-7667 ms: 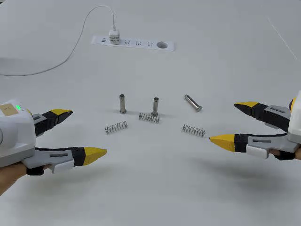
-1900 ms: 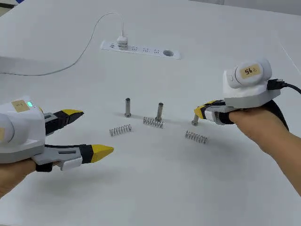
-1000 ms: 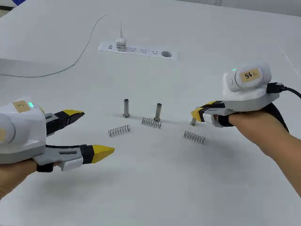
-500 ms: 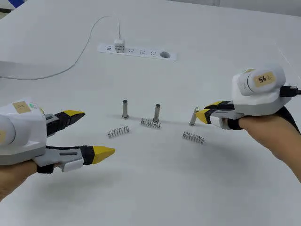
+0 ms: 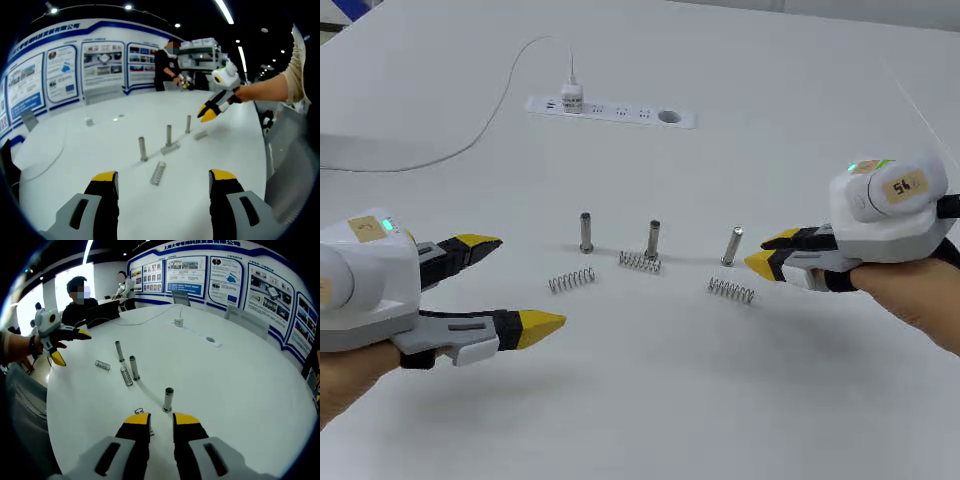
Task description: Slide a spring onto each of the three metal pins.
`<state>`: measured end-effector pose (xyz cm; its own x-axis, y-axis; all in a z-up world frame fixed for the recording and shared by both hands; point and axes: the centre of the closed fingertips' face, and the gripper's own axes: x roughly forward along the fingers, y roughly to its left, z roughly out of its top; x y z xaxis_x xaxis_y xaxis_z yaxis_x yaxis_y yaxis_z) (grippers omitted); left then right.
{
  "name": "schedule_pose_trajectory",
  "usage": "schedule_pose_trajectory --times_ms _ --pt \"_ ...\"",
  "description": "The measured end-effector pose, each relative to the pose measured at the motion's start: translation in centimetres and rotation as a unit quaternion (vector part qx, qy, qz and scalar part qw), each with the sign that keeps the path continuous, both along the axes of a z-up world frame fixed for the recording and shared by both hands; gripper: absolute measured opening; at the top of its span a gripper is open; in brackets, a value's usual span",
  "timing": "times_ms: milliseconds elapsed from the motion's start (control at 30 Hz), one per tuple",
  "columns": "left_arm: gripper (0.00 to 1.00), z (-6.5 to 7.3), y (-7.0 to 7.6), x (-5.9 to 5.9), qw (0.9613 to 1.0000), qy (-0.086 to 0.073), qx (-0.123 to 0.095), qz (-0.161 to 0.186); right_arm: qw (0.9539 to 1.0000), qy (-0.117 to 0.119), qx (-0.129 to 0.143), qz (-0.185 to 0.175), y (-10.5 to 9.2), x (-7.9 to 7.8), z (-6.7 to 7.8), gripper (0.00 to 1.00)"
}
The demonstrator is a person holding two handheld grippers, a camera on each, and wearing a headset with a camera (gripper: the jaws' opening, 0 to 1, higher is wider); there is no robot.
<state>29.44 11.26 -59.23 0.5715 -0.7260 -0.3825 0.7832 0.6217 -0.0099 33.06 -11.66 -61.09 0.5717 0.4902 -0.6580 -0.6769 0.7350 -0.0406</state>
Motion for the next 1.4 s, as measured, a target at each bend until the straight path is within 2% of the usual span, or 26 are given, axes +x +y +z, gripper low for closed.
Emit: schedule_pose_trajectory --times_ms 333,433,733,1133,1400 --pt "0.75 0.0 0.1 0.1 1.0 0.001 0.002 0.001 0.9986 0.017 -0.016 0.046 0.1 -0.8 -1.3 0.18" --pt "0.75 0.0 0.1 0.1 1.0 0.001 0.001 0.001 0.9969 0.023 -0.026 0.07 0.3 -1.2 -1.9 0.18" --pt "0.75 -0.2 -0.1 -0.1 1.0 0.003 0.003 -0.001 0.9915 0.035 -0.057 0.111 0.5 -1.9 -3.3 0.17" --pt "0.75 -0.2 -0.3 -0.4 1.0 0.005 0.005 -0.006 0.9853 0.049 -0.076 0.145 0.8 -2.1 -4.3 0.14" --pt "0.75 -0.4 -0.6 -0.7 0.9999 0.008 0.006 -0.013 0.983 0.059 -0.082 0.153 0.7 -1.8 -4.7 0.12"
